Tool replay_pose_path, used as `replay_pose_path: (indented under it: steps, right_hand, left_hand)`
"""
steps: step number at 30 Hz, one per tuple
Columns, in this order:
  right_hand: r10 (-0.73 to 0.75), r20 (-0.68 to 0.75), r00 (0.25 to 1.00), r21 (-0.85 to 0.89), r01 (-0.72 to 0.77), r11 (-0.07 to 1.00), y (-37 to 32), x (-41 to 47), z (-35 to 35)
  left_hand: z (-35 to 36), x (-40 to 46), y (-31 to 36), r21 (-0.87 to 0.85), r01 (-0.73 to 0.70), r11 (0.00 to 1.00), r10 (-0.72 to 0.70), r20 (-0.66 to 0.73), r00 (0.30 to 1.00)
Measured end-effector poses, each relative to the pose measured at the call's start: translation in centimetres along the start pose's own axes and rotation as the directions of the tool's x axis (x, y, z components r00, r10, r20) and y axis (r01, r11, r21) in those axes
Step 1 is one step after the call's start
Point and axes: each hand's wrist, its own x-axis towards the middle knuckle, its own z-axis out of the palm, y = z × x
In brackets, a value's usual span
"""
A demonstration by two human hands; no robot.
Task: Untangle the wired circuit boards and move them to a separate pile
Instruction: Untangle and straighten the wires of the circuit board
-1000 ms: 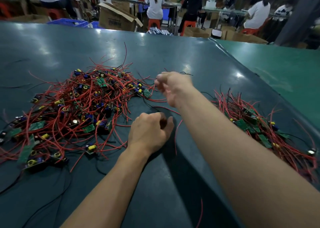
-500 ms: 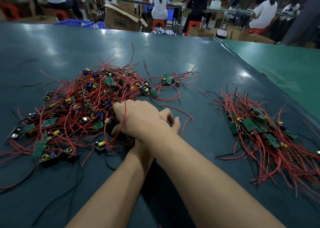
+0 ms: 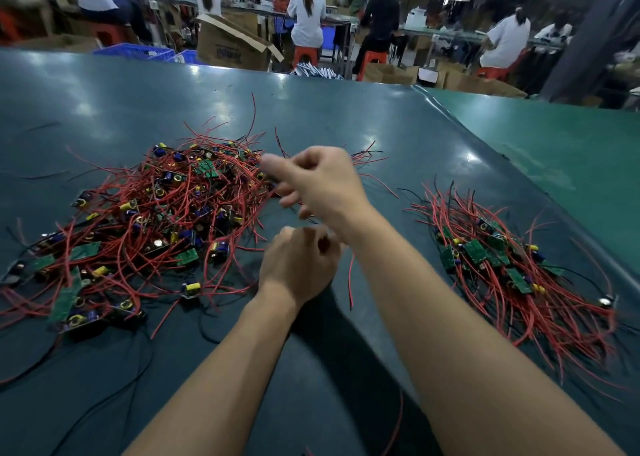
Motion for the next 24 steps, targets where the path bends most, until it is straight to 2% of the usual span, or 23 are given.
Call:
replay_pose_path:
  steps: [4, 6, 8, 14, 18, 24]
  right_hand:
    - [0.114, 0.009, 0.993, 0.352, -0.11, 0.93, 0.7, -1.1, -5.0]
    - [0.182, 0.037, 0.983, 0.517, -0.175, 0.838, 2.2, -2.2, -6.5]
    - [0.237, 0.046, 0.97, 0.591, -0.218, 0.777, 4.2, -3.4, -6.8]
    - [0.254, 0.036, 0.966, 0.66, -0.214, 0.72, 8.0, -5.4, -4.9]
    - [0.184, 0.01, 0.983, 0.562, -0.158, 0.812, 8.4, -5.6, -4.5]
    - [0.204, -0.011, 0.979, 0.557, -0.164, 0.815, 8.3, -6.0, -4.7]
  left_hand:
    - [-0.7, -0.2, 0.5, -0.228, -0.058, 0.972, 0.038, -0.09, 0.995]
    - [-1.3, -0.3, 0.7, -0.391, -0.115, 0.913, 0.043, -0.189, 0.981]
    - [-1.5, -0.5, 0.7, -0.522, -0.143, 0.841, 0.019, -0.234, 0.972]
    - [-1.5, -0.4, 0.9, -0.513, -0.166, 0.842, 0.061, -0.216, 0.975]
    - [-1.4, -0.4, 0.5, -0.511, -0.22, 0.831, 0.102, -0.25, 0.963]
    - [-1.6, -0.5, 0.7, -0.628, -0.131, 0.767, 0.099, -0.086, 0.991]
